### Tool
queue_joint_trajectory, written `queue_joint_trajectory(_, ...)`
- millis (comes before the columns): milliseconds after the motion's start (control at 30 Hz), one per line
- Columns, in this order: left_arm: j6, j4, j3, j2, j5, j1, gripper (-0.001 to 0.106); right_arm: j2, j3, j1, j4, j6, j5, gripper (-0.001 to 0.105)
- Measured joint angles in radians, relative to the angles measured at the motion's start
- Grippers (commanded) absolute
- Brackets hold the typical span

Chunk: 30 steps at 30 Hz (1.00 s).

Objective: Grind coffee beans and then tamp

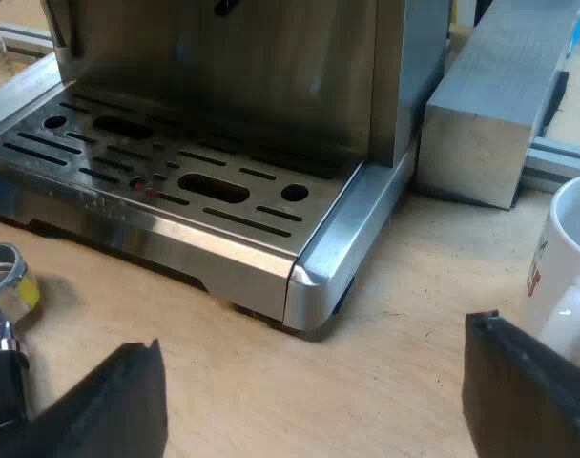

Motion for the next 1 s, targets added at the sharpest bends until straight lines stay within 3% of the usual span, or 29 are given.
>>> queue_joint_trajectory(300,0.0,0.0,0.0,0.0,0.0,0.0,0.073,0.0,0.0,-0.028,0.0,0.0,0.0,0.066)
queue_joint_trajectory(733,0.0,0.0,0.0,0.0,0.0,0.0,0.073,0.0,0.0,-0.361,0.0,0.0,-0.001,0.066)
queue_joint_trajectory(1000,0.0,0.0,0.0,0.0,0.0,0.0,0.073,0.0,0.0,-0.37,0.0,0.0,0.0,0.066)
